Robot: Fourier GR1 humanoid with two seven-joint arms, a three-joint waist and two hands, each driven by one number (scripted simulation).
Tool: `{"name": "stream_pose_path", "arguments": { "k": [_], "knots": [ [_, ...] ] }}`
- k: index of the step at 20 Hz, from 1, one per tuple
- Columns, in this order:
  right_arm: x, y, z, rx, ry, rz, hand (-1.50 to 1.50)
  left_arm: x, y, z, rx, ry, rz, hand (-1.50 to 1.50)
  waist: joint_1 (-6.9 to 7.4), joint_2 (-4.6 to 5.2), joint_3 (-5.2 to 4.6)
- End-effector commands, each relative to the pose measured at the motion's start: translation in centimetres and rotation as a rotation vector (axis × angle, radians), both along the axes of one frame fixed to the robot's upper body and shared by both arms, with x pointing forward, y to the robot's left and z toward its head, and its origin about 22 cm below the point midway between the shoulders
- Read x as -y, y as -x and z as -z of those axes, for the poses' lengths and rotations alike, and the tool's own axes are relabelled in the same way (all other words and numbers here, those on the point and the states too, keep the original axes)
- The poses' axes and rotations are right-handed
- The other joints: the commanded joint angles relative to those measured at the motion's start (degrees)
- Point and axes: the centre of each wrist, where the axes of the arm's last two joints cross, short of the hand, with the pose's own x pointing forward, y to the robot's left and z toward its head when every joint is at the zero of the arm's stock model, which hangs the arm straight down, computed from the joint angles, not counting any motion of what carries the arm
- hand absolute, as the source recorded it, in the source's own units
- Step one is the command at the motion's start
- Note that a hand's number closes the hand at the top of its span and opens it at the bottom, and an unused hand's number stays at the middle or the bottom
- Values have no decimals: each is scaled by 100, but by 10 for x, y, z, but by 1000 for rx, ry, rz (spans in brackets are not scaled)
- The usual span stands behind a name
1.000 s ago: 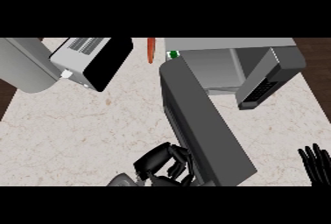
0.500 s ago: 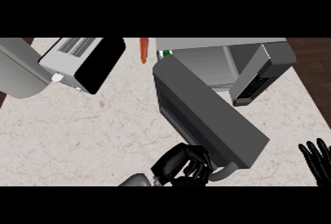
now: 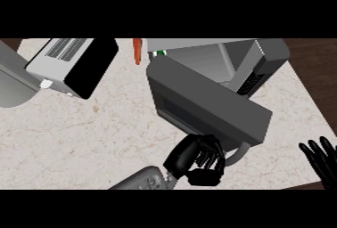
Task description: Pick up the milk, place it into the microwave and close the microwave
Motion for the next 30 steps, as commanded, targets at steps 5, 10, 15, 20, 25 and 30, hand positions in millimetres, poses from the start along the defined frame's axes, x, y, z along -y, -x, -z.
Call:
{"name": "stream_pose_path", "arguments": {
  "k": [5,10,15,20,25,30],
  "knots": [
    [-13,-1,-25,22,-1,-54,-150,13,-29,-24,67,88,-144,150,-250,73,-15],
    [-12,-2,-32,12,-6,-63,-150,20,-51,-46,74,110,-215,150,-382,106,2],
    [-8,-3,-38,-2,12,-54,-150,18,-72,-52,79,118,-258,150,-455,163,12],
    [-13,-4,-45,7,3,-77,-150,15,-90,-61,64,162,-308,150,-536,215,5],
    [-7,-10,-56,29,7,-50,-150,9,-107,-67,45,203,-334,150,-494,281,5],
    [-9,-11,-62,33,-1,-63,-150,9,-113,-71,21,233,-340,150,-661,316,8]
  ]
}}
